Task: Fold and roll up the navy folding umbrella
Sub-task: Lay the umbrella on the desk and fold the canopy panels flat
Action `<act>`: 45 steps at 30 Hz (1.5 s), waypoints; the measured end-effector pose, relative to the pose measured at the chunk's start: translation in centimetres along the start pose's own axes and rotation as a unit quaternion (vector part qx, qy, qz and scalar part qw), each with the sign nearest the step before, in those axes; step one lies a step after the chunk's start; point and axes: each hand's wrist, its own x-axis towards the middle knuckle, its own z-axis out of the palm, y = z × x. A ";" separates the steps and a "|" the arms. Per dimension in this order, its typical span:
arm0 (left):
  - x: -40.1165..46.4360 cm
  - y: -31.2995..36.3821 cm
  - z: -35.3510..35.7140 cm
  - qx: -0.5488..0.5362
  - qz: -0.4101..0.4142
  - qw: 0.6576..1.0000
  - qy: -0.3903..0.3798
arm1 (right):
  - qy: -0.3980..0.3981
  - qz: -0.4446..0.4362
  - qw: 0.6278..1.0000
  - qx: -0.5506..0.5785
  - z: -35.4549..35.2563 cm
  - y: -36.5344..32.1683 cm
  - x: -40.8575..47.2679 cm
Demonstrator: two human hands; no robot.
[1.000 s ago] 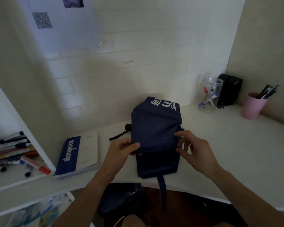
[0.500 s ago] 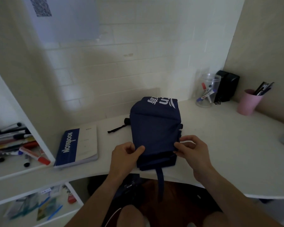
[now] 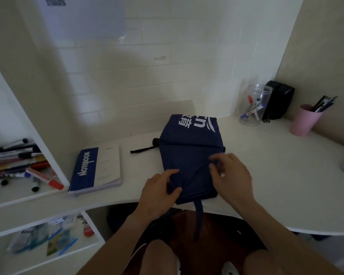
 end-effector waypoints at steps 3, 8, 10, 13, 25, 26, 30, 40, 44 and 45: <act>0.1 0.1 -0.2 0.030 0.006 1.000 -0.001 | -0.068 -0.203 0.976 -0.049 1.3 0.4 1.9; 0.3 -0.4 -0.4 0.066 0.021 0.997 -0.043 | -0.259 -0.232 0.915 -0.207 3.3 4.6 1.7; 0.7 -0.5 -0.7 0.116 0.036 0.991 -0.061 | -0.275 -0.235 0.908 -0.211 3.5 5.4 1.4; 2.1 0.5 -1.4 0.192 0.142 0.969 0.067 | -0.299 -0.237 0.900 -0.213 3.6 5.3 1.3; 3.4 -3.1 1.8 0.283 0.162 0.937 -0.126 | -0.343 -0.176 0.895 -0.224 2.0 7.3 1.4; 3.6 -3.1 1.9 0.281 0.163 0.938 -0.123 | -0.347 -0.172 0.893 -0.227 2.1 7.5 1.6; 4.7 -2.7 1.9 0.282 0.161 0.938 -0.120 | -0.412 -0.107 0.889 -0.171 1.2 6.8 3.4; 4.2 -2.3 1.7 0.279 0.140 0.941 -0.133 | -0.125 0.202 0.960 0.149 0.2 1.6 13.8; 3.8 -2.1 1.5 0.259 0.130 0.947 -0.138 | -0.092 0.200 0.930 0.294 -0.6 0.5 12.2; 3.9 -2.0 1.6 0.250 0.130 0.950 -0.135 | -0.082 0.184 0.926 0.319 -1.3 0.5 11.3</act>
